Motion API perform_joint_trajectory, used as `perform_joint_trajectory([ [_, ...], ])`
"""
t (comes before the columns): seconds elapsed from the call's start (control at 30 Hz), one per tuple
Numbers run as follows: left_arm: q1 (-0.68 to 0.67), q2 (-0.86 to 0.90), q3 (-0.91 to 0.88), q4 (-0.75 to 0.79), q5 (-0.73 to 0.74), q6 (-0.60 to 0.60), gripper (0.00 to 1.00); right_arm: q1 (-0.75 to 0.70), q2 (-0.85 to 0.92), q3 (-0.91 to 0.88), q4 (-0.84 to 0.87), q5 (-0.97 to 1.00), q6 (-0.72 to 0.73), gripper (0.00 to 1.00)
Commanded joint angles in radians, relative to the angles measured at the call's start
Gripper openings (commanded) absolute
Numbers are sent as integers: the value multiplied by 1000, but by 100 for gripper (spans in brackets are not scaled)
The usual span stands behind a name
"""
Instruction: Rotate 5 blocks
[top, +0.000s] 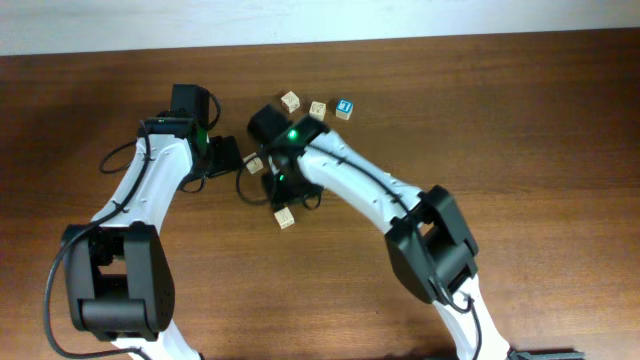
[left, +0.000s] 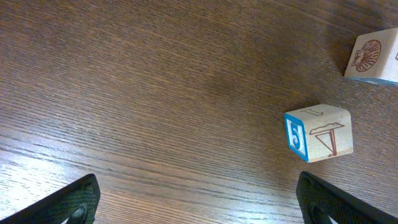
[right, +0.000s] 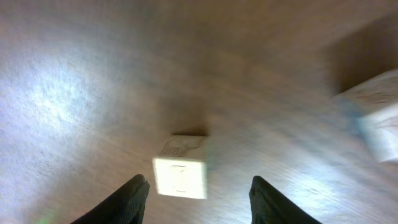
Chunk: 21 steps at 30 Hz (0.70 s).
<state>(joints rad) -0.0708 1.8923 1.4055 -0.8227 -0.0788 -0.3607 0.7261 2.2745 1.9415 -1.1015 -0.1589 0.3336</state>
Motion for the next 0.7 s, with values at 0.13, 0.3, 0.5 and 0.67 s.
perform_joint_trajectory([
  [0.13, 2, 5, 18, -1, 3, -13, 99, 20, -22, -113, 73, -10, 7, 54],
  [0.3, 2, 5, 18, -1, 3, -13, 99, 20, -22, -122, 89, -5, 8, 48],
  [0.5, 2, 5, 19, -1, 3, -13, 99, 19, -22, -124, 102, 114, 72, 34],
  [0.67, 2, 5, 18, -1, 3, -13, 99, 19, -22, -124, 173, 192, 73, 34],
])
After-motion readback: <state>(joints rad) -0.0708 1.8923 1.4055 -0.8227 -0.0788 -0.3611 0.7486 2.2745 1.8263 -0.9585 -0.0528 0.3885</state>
